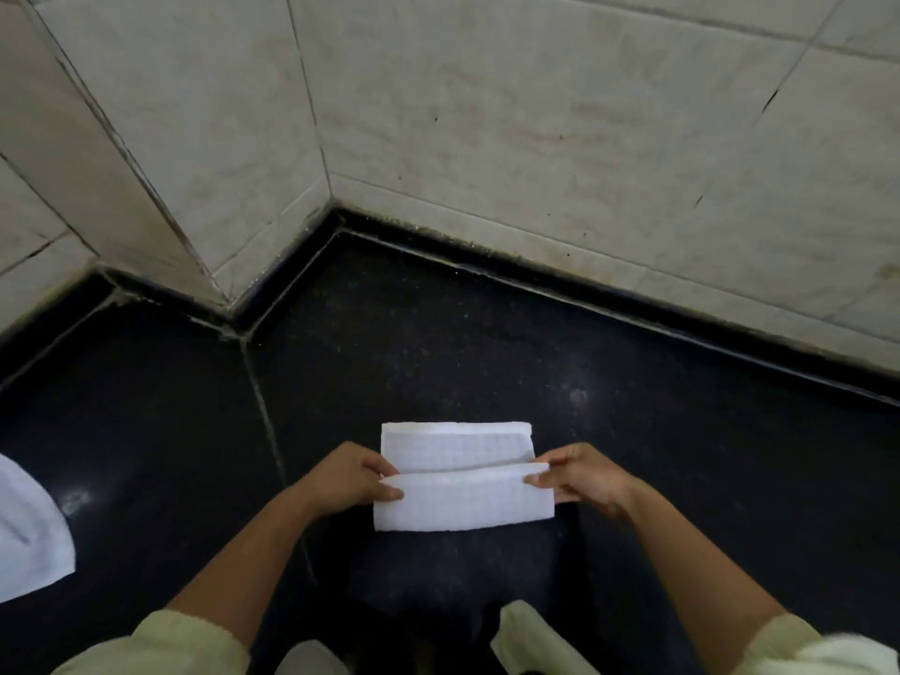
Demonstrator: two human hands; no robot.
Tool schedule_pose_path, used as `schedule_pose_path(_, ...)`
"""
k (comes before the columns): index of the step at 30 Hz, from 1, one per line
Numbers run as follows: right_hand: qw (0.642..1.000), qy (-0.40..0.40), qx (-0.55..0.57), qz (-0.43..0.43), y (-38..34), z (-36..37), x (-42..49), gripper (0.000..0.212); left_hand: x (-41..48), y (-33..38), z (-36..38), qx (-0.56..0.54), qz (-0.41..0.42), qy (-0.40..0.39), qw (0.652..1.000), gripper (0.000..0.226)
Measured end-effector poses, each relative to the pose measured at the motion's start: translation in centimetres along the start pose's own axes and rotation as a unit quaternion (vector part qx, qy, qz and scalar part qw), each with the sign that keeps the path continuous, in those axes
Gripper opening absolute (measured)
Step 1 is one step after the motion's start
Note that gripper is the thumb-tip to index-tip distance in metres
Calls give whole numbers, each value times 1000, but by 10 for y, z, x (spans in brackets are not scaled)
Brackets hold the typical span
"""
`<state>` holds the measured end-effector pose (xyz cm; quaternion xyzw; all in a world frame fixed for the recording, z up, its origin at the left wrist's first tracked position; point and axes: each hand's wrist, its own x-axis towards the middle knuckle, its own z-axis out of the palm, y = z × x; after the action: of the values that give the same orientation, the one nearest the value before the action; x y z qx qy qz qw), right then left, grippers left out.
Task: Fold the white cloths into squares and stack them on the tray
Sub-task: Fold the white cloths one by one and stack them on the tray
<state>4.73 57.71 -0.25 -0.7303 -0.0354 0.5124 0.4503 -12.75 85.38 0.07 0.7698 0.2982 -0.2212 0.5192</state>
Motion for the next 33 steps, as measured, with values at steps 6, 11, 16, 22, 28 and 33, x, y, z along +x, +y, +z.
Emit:
schedule_pose_path(6,992,104,-41,-57,-7,4,17,23,20,7,-4,-36,41,63,996,24)
schedule_pose_path(11,981,174,-54,-65,2,7,37,34,37,11,1,11,56,149,987,22)
schedule_pose_path(16,964,235,-104,-59,4,17,43,41,44,9,10,42,72,205,975,21)
schedule_pose_path(22,947,276,-157,-48,2,25,51,36,52,8,13,48,68,230,970,23)
schedule_pose_path(28,927,297,-224,-38,-2,34,51,29,56,6,17,68,57,252,964,26)
schedule_pose_path(33,889,360,-269,-87,3,37,35,24,45,-4,26,125,89,302,941,39)
